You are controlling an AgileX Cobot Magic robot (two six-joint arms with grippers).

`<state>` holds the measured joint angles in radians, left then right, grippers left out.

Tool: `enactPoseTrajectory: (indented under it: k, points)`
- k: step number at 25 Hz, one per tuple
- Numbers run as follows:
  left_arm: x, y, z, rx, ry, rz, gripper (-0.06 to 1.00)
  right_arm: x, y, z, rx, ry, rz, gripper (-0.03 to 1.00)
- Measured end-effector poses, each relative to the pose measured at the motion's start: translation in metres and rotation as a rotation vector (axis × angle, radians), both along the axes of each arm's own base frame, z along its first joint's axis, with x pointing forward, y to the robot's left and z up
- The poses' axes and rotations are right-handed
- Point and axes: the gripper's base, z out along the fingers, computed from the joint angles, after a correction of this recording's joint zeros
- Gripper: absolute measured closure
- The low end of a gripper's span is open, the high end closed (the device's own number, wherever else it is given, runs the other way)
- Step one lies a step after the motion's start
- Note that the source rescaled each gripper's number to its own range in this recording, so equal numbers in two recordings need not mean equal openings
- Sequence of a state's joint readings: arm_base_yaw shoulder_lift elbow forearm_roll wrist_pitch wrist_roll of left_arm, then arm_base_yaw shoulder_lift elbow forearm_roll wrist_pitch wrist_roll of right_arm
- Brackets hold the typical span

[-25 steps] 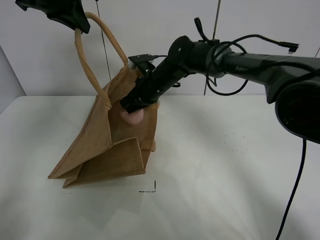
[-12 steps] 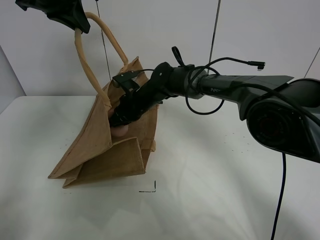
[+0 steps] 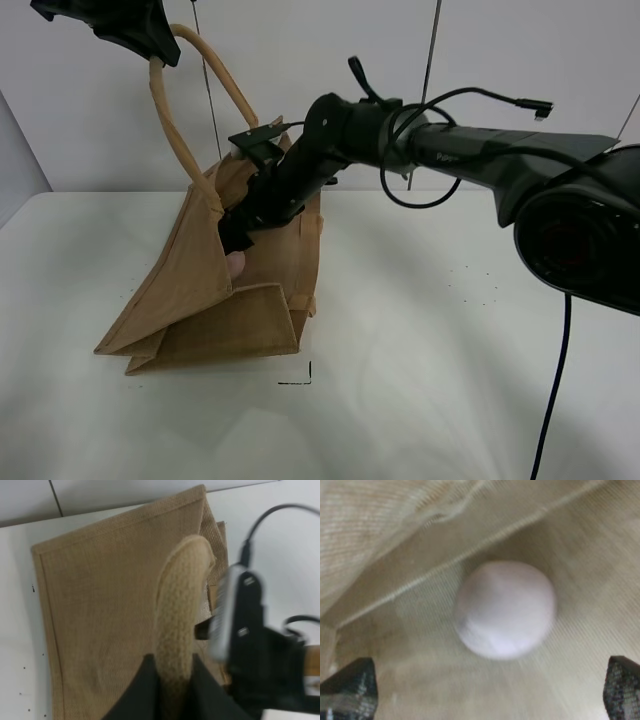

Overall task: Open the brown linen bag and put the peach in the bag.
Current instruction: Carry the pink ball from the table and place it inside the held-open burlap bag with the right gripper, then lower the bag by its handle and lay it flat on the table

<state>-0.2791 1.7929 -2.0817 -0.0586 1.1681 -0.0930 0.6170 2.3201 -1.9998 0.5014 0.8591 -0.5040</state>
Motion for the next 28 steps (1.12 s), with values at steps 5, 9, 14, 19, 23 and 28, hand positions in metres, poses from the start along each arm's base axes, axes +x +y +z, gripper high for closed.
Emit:
enactPoseTrajectory:
  k: [5,9,14,19,23,28]
  points:
    - [0.000,0.000,0.000,0.000,0.000,0.000,0.94,0.002,-0.034,0.040,-0.127,0.063,-0.123,-0.03]
    - [0.000,0.000,0.000,0.000,0.000,0.000,0.94,0.008,-0.061,0.045,-0.198,0.138,-0.239,-0.03]
    - [0.000,0.000,0.000,0.000,0.000,0.000,0.94,0.030,-0.103,0.043,-0.244,0.159,-0.383,-0.03]
    - [0.000,0.000,0.000,0.000,0.000,0.000,0.94,0.055,-0.168,0.041,-0.290,0.173,-0.520,-0.03]
    - [0.000,0.000,0.000,0.000,0.000,0.000,0.94,0.071,-0.231,0.040,-0.297,0.199,-0.653,-0.03]
    - [0.000,0.000,0.000,0.001,0.000,-0.001,0.94,0.077,-0.288,0.039,-0.298,0.228,-0.772,-0.03]
